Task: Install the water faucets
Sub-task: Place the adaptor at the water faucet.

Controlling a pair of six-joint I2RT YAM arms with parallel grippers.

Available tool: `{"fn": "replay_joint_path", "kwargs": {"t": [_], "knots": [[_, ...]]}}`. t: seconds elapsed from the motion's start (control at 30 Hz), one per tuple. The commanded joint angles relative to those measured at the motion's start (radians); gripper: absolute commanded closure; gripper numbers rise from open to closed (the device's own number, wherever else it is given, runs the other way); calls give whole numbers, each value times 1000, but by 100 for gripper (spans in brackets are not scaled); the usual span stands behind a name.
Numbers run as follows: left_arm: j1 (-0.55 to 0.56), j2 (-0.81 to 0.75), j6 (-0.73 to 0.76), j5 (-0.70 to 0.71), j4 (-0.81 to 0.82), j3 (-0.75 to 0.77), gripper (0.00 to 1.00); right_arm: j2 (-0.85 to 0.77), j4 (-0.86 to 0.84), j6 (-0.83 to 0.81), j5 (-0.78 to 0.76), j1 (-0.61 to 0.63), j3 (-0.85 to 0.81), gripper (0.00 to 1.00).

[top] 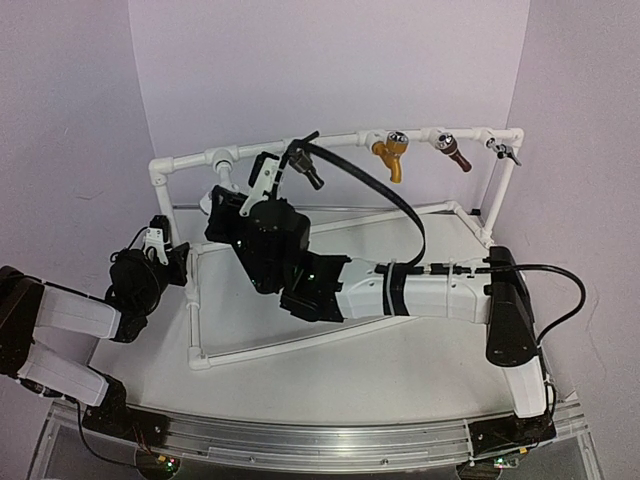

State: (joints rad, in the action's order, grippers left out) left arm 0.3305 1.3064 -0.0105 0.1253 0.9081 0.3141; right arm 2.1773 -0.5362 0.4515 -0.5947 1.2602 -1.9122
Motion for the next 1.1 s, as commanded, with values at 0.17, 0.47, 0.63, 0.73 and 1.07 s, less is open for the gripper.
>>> {"fn": "replay_joint_path", "kwargs": {"t": [0.17,0.47,0.63,0.73,1.07], "knots": [[46,-7,-47,-180,-17,31,100,-81,-251,294,350,-50,14,60],[45,-13,-43,-177,-24,31,100,-285,109,-117,288,-2,221,2],[46,-11,-42,-177,-25,33,100,-339,283,-631,308,50,191,2],[45,-10,-42,-178,-26,34,100,-315,444,-916,280,73,92,2],[45,-3,-40,-179,-26,36,100,-107,561,-1734,22,106,-186,2]]}}
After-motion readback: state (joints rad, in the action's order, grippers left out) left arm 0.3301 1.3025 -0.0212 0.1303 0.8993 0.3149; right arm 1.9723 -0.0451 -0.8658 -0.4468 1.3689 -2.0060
